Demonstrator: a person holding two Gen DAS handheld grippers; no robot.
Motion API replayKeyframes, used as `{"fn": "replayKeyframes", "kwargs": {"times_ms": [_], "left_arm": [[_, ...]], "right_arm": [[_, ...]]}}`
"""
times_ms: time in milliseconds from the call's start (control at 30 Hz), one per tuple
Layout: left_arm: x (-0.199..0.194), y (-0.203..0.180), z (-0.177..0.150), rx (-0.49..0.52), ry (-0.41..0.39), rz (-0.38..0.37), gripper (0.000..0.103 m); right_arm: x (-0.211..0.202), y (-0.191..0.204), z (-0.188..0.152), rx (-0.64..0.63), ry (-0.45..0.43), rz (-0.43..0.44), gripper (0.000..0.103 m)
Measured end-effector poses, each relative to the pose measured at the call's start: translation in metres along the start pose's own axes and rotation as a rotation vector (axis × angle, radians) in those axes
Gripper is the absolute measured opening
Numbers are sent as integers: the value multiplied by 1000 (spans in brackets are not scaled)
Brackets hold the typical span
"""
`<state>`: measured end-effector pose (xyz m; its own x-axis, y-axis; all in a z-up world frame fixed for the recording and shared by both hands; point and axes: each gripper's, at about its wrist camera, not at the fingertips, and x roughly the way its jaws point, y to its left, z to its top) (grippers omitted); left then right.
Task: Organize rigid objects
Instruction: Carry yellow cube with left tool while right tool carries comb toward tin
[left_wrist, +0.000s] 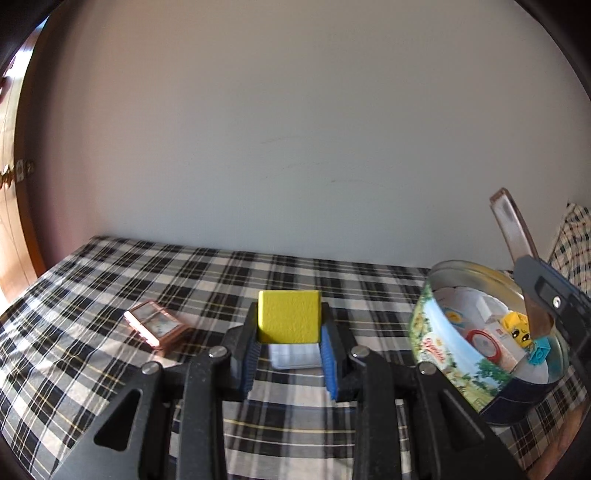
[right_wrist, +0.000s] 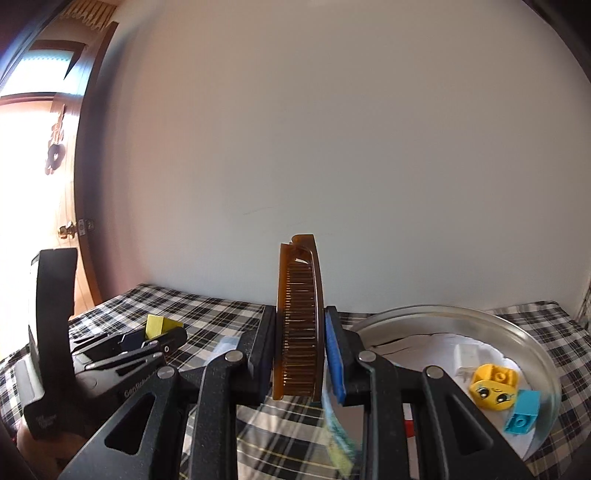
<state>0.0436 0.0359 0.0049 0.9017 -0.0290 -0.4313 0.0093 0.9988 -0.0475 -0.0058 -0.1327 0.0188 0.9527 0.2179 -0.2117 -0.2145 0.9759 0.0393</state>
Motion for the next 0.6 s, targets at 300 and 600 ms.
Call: {"fn": "replayKeyframes", "kwargs": {"times_ms": [300, 600], "left_arm": [[0, -27, 3, 17, -16, -46, 27], [6, -49, 4, 28, -12, -86, 27]], "right_arm": [[0, -23, 4, 8, -10, -46, 28], [5, -34, 4, 6, -14, -85, 28]]}}
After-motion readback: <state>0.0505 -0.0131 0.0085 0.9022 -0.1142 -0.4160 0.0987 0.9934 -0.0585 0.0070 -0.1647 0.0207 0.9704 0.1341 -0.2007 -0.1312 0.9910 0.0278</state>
